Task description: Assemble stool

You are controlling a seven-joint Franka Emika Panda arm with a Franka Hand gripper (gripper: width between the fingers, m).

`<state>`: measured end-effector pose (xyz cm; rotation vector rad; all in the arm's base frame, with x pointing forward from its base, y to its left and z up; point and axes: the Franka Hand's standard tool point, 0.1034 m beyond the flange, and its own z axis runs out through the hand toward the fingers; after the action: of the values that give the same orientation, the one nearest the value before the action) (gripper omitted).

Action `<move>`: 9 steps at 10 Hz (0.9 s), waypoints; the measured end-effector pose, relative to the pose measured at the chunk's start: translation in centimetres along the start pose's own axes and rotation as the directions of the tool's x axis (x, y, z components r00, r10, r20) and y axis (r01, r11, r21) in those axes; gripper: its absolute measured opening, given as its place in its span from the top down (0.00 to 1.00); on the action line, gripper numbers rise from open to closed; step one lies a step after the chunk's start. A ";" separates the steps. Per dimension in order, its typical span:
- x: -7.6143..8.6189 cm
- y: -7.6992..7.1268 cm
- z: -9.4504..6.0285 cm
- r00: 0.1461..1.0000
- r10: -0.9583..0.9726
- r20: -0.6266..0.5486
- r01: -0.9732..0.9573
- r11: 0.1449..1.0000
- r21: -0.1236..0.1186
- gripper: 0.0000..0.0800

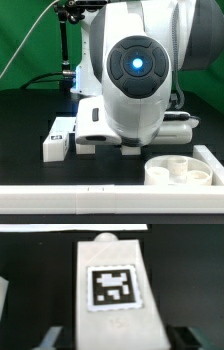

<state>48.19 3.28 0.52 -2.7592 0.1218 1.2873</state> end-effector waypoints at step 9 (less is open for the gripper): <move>-3.0 -1.6 -6.5 0.999 -0.028 0.017 0.027 0.999 0.025 0.57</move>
Offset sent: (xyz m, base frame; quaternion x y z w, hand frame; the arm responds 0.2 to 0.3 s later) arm 0.0135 0.0077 0.0223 0.0316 -0.0191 -0.0280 0.9989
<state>51.43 4.17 7.05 -2.7184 0.0976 1.2944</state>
